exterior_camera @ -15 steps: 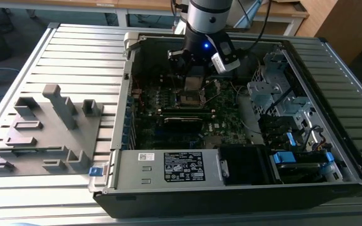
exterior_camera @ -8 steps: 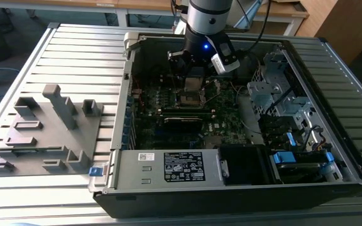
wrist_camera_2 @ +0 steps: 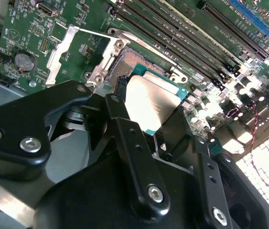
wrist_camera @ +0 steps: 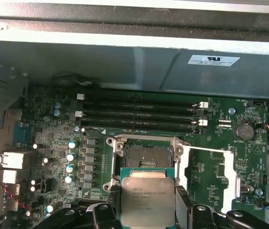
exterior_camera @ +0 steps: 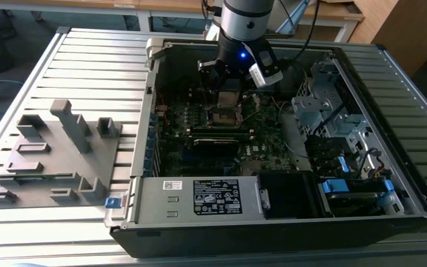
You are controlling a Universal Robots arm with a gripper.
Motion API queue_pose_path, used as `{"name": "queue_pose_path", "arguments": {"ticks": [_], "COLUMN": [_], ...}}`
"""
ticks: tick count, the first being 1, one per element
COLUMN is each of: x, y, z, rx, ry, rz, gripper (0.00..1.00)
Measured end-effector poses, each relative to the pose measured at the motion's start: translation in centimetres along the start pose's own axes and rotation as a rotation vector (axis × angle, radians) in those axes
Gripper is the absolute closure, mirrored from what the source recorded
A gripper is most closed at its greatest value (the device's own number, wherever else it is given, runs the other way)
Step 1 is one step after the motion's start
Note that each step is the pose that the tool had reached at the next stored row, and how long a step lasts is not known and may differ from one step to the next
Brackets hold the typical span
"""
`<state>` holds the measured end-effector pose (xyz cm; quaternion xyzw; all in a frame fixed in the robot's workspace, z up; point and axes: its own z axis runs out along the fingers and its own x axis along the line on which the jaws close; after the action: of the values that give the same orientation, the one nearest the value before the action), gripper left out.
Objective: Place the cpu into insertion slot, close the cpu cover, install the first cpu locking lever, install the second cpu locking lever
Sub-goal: 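Place the cpu into insertion slot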
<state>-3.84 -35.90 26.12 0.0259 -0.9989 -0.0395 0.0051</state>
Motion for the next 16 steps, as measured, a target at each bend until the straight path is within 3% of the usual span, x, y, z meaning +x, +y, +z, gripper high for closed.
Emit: {"name": "queue_pose_path", "arguments": {"ticks": [8,16], "x": [0.00,0.00], "y": [0.00,0.00], "z": [0.02,0.02], "rx": [-0.0004,-0.0003], "ry": [-0.0034,-0.0035], "rz": [0.043,0.045], "gripper": [0.46,0.46]}}
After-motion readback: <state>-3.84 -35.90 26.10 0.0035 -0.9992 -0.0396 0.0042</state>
